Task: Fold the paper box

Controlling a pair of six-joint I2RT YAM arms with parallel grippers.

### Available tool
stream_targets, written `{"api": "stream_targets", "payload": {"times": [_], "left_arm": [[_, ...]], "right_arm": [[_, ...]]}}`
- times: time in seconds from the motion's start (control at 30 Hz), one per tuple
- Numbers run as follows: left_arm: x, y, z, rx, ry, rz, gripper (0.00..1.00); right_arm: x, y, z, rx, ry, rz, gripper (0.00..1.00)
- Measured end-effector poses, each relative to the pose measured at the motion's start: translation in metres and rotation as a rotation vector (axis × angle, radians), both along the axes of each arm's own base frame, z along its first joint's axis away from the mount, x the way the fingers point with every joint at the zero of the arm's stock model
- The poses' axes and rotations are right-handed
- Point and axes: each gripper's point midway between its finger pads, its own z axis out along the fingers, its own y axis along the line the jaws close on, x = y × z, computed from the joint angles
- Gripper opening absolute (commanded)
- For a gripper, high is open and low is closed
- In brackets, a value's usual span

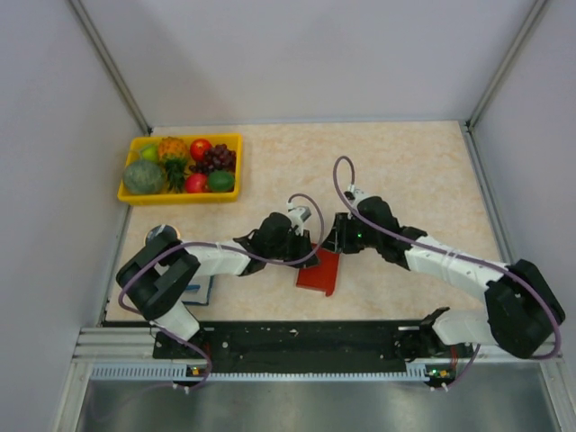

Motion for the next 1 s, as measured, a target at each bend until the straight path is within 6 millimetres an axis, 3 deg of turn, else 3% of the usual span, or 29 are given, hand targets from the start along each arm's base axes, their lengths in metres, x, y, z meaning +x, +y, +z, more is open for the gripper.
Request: {"api": "stream_targets", "payload": {"times": [0.17,0.5,0.63,0.77,0.93,1.0], "left_arm": [[-0.001,0.009,0.005,0.033,-0.025,0.015,0.37],[0.000,0.033,0.033,0.101,-0.109,0.054,0.59],[0.008,0.037,0.035,0.132,-0.129,0.073,0.59],[0.014,0.033,0.010,0.207,-0.063,0.079,0.59],[0.027,0.025,0.008,0.212,-0.051,0.116,0.53],[0.031,0.023,0.007,0.218,-0.051,0.129,0.45]], "right_arm": [[0.001,-0.004,-0.033,-0.074,0.045,0.036,0.40],[0.007,-0.017,-0.042,-0.150,-0.005,0.081,0.42],[0.013,-0.021,-0.046,-0.206,-0.014,0.095,0.41],[0.026,-0.021,-0.045,-0.217,-0.017,0.075,0.37],[0.033,-0.028,-0.059,-0.221,0.020,0.057,0.31],[0.032,-0.028,-0.067,-0.228,0.041,0.063,0.27]]}}
